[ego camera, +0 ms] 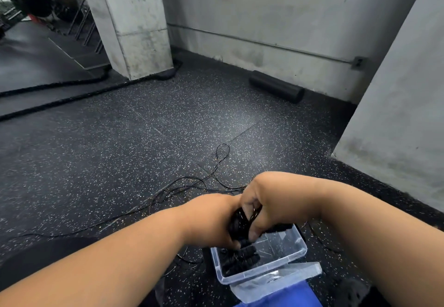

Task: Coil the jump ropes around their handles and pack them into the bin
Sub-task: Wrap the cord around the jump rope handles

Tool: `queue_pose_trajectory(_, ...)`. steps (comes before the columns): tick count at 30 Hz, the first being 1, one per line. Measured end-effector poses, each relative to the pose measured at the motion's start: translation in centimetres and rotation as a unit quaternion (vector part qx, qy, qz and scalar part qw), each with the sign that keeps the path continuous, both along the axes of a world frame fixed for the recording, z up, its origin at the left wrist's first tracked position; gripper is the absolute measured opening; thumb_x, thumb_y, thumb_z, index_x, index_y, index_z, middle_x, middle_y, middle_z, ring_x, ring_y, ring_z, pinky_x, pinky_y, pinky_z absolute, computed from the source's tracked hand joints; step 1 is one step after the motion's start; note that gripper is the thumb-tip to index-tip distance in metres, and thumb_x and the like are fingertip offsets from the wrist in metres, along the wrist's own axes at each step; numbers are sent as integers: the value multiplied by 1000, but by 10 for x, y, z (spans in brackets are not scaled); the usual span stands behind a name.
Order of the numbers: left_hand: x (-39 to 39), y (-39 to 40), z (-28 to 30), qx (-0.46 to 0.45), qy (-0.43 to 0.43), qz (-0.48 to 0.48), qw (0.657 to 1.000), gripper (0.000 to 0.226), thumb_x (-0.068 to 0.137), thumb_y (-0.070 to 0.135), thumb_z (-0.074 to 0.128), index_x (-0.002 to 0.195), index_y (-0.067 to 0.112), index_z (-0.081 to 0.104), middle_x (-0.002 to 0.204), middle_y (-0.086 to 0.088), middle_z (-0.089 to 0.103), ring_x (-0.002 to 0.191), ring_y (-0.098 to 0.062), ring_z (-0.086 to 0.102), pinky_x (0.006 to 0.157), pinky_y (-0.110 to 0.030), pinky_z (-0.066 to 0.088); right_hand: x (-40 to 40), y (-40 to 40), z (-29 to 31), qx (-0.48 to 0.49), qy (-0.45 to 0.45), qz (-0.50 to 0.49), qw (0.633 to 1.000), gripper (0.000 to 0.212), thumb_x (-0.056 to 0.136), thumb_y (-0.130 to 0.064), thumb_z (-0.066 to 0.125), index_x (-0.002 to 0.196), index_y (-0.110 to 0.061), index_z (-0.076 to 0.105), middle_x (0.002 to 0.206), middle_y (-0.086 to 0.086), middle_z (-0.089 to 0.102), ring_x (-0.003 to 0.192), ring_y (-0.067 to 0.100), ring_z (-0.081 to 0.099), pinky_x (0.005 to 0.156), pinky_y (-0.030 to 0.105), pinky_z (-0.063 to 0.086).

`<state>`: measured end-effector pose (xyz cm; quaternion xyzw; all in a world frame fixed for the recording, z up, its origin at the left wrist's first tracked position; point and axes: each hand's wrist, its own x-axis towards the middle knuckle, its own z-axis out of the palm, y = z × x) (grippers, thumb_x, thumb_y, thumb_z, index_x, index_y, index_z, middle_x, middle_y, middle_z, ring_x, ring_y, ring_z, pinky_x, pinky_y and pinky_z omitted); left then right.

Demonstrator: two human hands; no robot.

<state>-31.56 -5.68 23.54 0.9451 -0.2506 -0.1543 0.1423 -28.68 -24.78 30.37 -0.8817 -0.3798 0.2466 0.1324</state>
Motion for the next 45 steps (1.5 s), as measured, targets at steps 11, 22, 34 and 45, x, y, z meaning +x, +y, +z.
queue_pose_trajectory(11, -13, -8, 19, -183, 88, 16, 979, 66, 67, 44, 98, 117, 30, 56, 110, 13, 69, 100, -6, 68, 92, -35, 57, 39, -20, -34, 290, 316, -85, 899, 34, 71, -20, 91, 71, -20, 57, 61, 2, 52, 51, 11, 44, 46, 22, 31)
queue_pose_trajectory(22, -6, 3, 28, -469, 266, 69, 839, 108, 87, 5, 83, 163, 43, 17, 159, 4, 47, 133, -9, 59, 101, -23, 51, 46, -15, -62, 447, 450, -187, 750, 22, 98, -23, 67, 114, -9, 63, 96, 15, 47, 79, 13, 46, 70, 30, 26)
queue_pose_trajectory(34, 10, 14, 26, -608, 230, 203, 732, 55, 84, 27, 78, 134, 32, 57, 89, 8, 70, 68, -8, 55, 65, -23, 49, 19, 0, -51, 427, 368, -304, 768, 21, 106, -29, 56, 109, -9, 59, 75, 4, 60, 62, 13, 55, 58, 22, 48)
queue_pose_trajectory(45, 16, 11, 11, -635, 197, 251, 704, 51, 83, 34, 86, 128, 29, 63, 105, -1, 69, 88, -17, 60, 81, -31, 52, 1, -2, -40, 217, -30, -206, 954, 42, 104, -47, 53, 75, -17, 53, 77, -1, 57, 69, 12, 51, 71, 35, 47)
